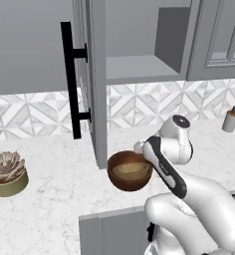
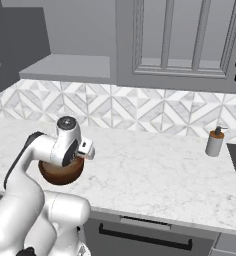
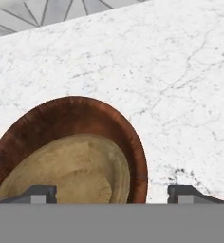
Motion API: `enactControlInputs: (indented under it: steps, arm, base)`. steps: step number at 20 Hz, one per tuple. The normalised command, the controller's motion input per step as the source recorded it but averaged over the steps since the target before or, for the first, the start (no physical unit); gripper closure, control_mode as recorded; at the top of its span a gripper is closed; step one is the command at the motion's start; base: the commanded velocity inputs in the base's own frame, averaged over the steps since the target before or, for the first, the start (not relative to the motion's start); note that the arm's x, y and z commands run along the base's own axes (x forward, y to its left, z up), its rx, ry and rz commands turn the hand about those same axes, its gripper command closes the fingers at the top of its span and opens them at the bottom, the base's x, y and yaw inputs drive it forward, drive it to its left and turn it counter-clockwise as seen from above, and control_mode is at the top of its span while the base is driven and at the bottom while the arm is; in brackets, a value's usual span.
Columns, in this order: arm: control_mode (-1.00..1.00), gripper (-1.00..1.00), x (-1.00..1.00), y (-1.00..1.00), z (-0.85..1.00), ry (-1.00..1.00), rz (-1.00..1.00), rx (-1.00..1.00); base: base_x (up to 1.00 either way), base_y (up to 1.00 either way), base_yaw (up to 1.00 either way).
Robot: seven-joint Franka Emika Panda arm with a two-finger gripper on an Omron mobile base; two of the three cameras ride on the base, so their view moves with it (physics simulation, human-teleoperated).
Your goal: Pick up the bowls on the counter and stack them on top of one another in the open cabinet. Place the smaller bowl on top of the larger bowl.
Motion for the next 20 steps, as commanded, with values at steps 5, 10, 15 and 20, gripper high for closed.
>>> enactControlInputs:
  steps: [5, 10, 15, 20]
  arm:
    - [-1.0, -1.0, 0.0, -0.25, -0.1, 0.27, 0.01, -0.03]
    - [-1.0, -1.0, 0.01, 0.16, -0.21, 0.07, 0.0, -0.04]
    - [-1.0, -1.0, 0.02, 0.14, -0.33, 0.0, 0.0, 0.0]
    - [-1.0, -1.0, 0.07, 0.05, -0.44, 0.0, 0.0, 0.0]
  base:
    - [0.0, 0.0, 0.0]
    - [0.0, 0.0, 0.0]
    - [0.0, 0.0, 0.0]
    - [0.0, 0.0, 0.0]
